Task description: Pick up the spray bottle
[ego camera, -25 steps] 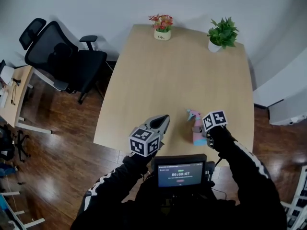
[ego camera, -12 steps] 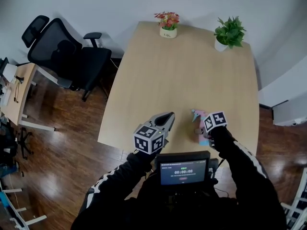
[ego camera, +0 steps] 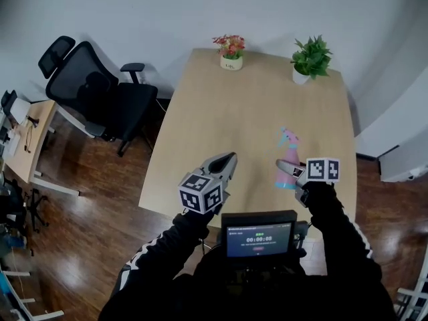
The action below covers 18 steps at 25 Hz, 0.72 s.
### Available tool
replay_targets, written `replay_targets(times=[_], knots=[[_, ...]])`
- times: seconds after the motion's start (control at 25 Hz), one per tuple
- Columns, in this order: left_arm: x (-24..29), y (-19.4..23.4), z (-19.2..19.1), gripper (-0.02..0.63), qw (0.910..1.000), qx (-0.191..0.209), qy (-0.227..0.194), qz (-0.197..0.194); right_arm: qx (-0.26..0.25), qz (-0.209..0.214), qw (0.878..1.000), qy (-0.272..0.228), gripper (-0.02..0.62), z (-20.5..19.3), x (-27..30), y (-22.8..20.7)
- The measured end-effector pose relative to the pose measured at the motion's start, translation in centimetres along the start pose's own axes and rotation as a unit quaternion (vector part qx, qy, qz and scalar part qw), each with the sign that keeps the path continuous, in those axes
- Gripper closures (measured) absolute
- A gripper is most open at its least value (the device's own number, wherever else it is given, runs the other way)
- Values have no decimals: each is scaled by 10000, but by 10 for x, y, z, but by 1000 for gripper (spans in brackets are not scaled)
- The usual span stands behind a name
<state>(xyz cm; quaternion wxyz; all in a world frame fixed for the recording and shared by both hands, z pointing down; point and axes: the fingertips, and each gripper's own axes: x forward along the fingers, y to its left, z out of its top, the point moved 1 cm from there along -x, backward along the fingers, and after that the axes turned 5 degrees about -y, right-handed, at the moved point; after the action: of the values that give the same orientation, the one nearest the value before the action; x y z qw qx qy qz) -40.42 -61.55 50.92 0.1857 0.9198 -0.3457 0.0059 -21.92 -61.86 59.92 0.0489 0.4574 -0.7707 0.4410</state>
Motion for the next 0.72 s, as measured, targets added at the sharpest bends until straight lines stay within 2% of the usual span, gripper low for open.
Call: replay_targets(times=[0.08, 0.16, 0.36, 0.56, 0.72], knots=[[-6, -13, 17, 603, 9997, 87, -211, 9, -237, 206, 9974, -644, 219, 28, -32, 21], [-19, -26, 35, 603, 9989, 185, -424, -55, -554, 239, 9903, -1250, 219, 48, -65, 44], [-41, -61, 70, 603, 9953, 588, -723, -251, -1205, 451, 9585, -2544, 219, 88, -146, 98], [-60, -89, 84, 603, 9918, 860, -899, -306, -2530, 231, 9166, -3088, 219, 94, -201, 136], [-63, -114, 109, 603, 9873, 1074, -1134, -302, -3056, 138, 8845, -3522, 219, 99, -236, 147]])
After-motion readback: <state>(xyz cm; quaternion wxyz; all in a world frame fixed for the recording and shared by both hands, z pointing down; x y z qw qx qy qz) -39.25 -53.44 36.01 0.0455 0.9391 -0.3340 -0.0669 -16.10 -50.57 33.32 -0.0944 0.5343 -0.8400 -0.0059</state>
